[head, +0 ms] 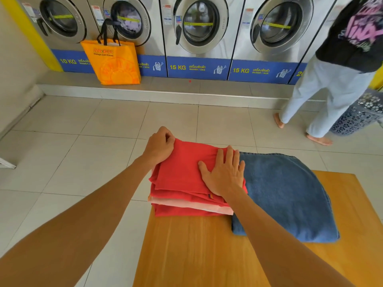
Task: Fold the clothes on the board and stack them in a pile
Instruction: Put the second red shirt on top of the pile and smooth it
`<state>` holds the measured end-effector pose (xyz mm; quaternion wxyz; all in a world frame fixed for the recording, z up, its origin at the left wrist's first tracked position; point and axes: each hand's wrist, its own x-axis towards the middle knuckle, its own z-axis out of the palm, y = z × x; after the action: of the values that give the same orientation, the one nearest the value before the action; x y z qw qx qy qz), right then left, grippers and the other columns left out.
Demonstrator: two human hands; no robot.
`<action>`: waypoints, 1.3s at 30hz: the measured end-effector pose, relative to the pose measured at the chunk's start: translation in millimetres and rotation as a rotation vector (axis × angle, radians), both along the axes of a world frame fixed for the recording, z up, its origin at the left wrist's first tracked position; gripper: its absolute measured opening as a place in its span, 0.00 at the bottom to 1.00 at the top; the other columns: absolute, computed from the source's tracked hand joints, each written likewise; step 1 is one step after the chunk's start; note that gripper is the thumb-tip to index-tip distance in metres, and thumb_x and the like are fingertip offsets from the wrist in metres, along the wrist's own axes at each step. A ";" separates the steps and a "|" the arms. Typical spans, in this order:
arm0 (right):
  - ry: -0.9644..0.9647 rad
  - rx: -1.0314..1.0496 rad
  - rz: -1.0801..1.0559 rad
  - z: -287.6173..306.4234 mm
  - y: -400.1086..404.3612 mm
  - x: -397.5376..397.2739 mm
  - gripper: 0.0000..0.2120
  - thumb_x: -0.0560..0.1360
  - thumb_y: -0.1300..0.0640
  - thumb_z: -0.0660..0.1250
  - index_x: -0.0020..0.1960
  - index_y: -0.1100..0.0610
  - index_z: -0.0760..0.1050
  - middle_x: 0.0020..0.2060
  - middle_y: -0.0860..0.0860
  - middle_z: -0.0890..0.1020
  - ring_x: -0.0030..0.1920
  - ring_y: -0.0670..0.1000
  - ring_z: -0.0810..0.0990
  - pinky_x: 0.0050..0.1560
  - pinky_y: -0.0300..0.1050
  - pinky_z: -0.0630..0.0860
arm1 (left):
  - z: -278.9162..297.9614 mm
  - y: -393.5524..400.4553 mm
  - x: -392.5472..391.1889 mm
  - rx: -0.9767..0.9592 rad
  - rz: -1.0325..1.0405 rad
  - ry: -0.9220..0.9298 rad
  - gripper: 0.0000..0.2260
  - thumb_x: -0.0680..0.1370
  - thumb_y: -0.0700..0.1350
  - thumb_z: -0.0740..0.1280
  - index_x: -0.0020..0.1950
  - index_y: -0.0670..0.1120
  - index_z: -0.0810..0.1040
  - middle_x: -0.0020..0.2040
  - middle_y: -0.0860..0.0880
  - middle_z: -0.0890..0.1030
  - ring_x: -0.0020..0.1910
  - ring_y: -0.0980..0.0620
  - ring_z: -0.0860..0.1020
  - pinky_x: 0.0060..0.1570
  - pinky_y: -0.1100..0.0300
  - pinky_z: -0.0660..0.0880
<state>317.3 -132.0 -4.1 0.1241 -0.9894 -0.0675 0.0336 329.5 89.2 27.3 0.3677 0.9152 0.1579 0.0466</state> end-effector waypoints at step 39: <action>-0.079 0.074 -0.014 15.0 -15.7 6.3 0.28 0.83 0.46 0.49 0.80 0.53 0.51 0.81 0.52 0.51 0.81 0.55 0.45 0.75 0.68 0.47 | -40.2 -57.5 -48.8 0.462 -0.067 0.104 0.28 0.83 0.57 0.41 0.81 0.46 0.49 0.82 0.47 0.50 0.81 0.47 0.46 0.77 0.42 0.46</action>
<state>323.6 -147.7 11.0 0.1582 -0.9851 -0.0668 -0.0089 280.7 31.6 -12.9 0.1415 0.9810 0.1312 0.0220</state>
